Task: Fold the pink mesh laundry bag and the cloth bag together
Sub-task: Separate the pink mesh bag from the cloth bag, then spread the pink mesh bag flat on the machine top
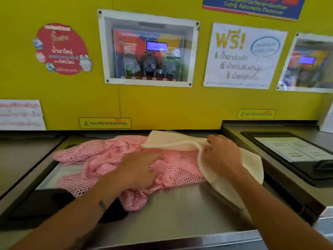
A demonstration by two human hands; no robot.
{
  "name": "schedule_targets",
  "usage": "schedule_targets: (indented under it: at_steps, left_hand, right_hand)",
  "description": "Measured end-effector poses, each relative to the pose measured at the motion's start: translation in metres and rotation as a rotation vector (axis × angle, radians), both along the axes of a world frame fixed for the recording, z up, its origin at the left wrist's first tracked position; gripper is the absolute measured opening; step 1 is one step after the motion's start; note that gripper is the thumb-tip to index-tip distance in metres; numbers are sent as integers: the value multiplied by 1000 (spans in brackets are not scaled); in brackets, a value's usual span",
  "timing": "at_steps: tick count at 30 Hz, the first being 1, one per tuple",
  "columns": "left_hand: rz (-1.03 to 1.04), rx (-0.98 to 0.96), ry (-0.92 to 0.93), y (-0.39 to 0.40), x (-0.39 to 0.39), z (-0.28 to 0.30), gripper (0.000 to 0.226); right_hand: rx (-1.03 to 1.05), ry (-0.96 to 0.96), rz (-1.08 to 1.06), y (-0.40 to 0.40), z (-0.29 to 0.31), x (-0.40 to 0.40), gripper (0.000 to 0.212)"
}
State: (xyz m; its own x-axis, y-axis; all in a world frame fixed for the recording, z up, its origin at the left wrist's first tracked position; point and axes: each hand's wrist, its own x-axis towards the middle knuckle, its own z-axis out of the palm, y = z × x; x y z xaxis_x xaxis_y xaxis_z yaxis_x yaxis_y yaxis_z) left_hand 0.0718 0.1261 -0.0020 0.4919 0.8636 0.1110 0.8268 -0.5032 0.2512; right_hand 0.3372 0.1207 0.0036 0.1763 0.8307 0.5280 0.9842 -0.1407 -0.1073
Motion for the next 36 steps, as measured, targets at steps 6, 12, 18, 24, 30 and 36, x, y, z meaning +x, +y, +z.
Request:
schedule_targets:
  at_steps: [6, 12, 18, 24, 30, 36]
  left_hand:
    - [104, 124, -2, 10, -56, 23, 49]
    - [316, 303, -245, 34, -125, 30, 41]
    - [392, 464, -711, 34, -143, 28, 23]
    - [238, 264, -1041, 25, -122, 33, 27]
    - [130, 203, -874, 28, -131, 20, 22]
    - [159, 210, -731, 25, -136, 17, 24]
  right_hand:
    - [-362, 55, -69, -1, -10, -17, 12]
    - [-308, 31, -222, 2, -4, -41, 31]
    - [-385, 82, -69, -12, 26, -76, 62]
    - [-416, 545, 706, -29, 37, -186, 80]
    - [-12, 856, 544, 13, 28, -191, 32]
    - [419, 553, 217, 22, 102, -109, 18]
